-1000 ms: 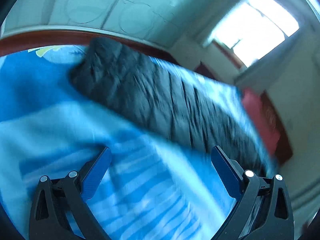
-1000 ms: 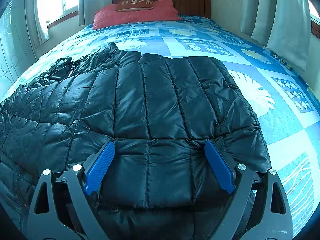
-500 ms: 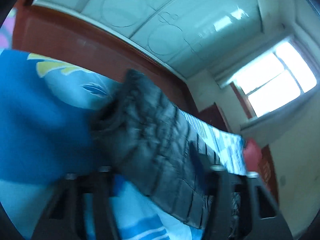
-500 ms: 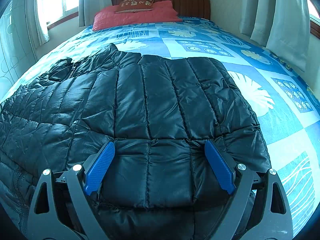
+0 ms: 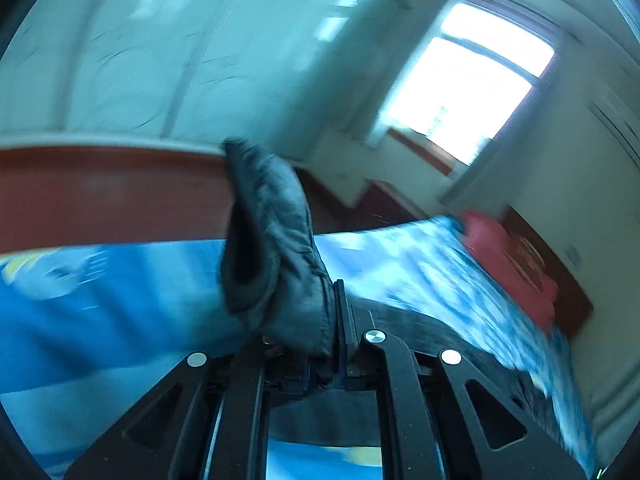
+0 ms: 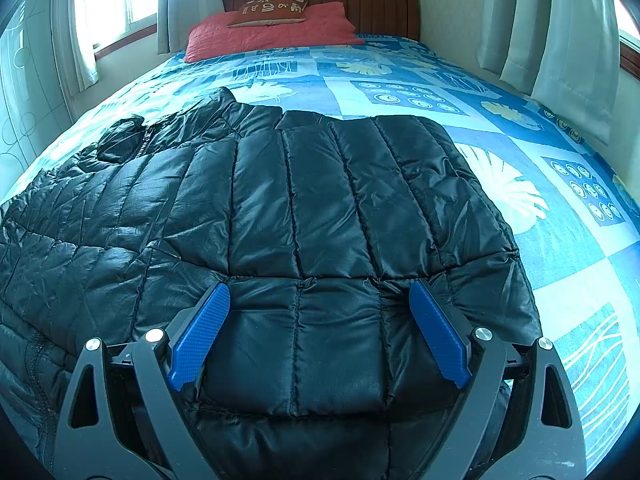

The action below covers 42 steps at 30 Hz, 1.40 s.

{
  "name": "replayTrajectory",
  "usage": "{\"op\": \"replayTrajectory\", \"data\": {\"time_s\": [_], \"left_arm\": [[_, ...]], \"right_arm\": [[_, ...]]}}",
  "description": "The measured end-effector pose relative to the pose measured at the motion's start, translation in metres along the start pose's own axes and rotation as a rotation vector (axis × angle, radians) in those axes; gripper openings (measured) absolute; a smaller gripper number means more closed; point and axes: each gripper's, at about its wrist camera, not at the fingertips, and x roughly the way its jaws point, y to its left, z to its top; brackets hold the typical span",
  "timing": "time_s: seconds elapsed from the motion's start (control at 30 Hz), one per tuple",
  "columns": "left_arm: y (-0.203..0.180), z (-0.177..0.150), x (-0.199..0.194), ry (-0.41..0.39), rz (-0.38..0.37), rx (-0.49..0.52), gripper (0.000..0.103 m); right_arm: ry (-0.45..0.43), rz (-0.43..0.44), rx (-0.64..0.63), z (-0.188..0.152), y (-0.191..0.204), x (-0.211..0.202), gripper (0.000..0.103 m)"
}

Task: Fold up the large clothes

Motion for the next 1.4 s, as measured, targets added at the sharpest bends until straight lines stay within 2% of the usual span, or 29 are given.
{"op": "replayTrajectory", "data": {"time_s": [0.13, 0.23, 0.37, 0.43, 0.6, 0.77, 0.97, 1.0, 1.07, 1.1, 1.13, 1.23, 1.4], "left_arm": [[-0.078, -0.015, 0.012, 0.042, -0.111, 0.14, 0.009], [-0.141, -0.039, 0.018, 0.099, -0.185, 0.234, 0.009], [-0.218, -0.089, 0.016, 0.156, -0.266, 0.403, 0.009], [-0.244, -0.113, 0.018, 0.182, -0.29, 0.469, 0.009], [-0.286, -0.179, 0.02, 0.267, -0.309, 0.608, 0.009], [-0.314, -0.222, 0.032, 0.333, -0.301, 0.678, 0.009], [-0.331, -0.25, 0.035, 0.397, -0.303, 0.738, 0.013], [-0.332, -0.251, 0.035, 0.397, -0.3, 0.748, 0.017], [-0.344, -0.262, 0.038, 0.416, -0.324, 0.746, 0.036], [-0.346, -0.265, 0.036, 0.421, -0.331, 0.745, 0.051], [-0.345, -0.266, 0.034, 0.421, -0.332, 0.745, 0.059], [-0.345, -0.266, 0.025, 0.41, -0.346, 0.746, 0.072], [-0.333, -0.252, 0.002, 0.429, -0.381, 0.747, 0.073]], "right_arm": [[-0.001, 0.0, 0.001, 0.0, 0.001, 0.0, 0.091], [-0.001, 0.0, 0.001, 0.001, 0.001, 0.0, 0.091], [-0.003, 0.002, 0.004, 0.0, 0.0, 0.0, 0.091], [-0.004, 0.003, 0.004, 0.001, 0.0, 0.0, 0.091], [-0.006, 0.007, 0.008, 0.003, 0.0, 0.001, 0.091], [-0.007, 0.005, 0.008, 0.003, 0.0, 0.002, 0.091], [-0.009, 0.005, 0.01, 0.003, 0.0, 0.002, 0.091], [-0.01, 0.004, 0.01, 0.003, 0.0, 0.002, 0.091], [-0.009, 0.004, 0.01, 0.004, 0.0, 0.002, 0.091], [-0.01, 0.005, 0.011, 0.004, 0.0, 0.002, 0.091], [-0.01, 0.004, 0.012, 0.004, 0.0, 0.002, 0.091], [-0.009, 0.002, 0.011, 0.002, 0.001, 0.001, 0.091], [-0.005, 0.034, 0.033, 0.006, -0.003, -0.001, 0.091]]}}
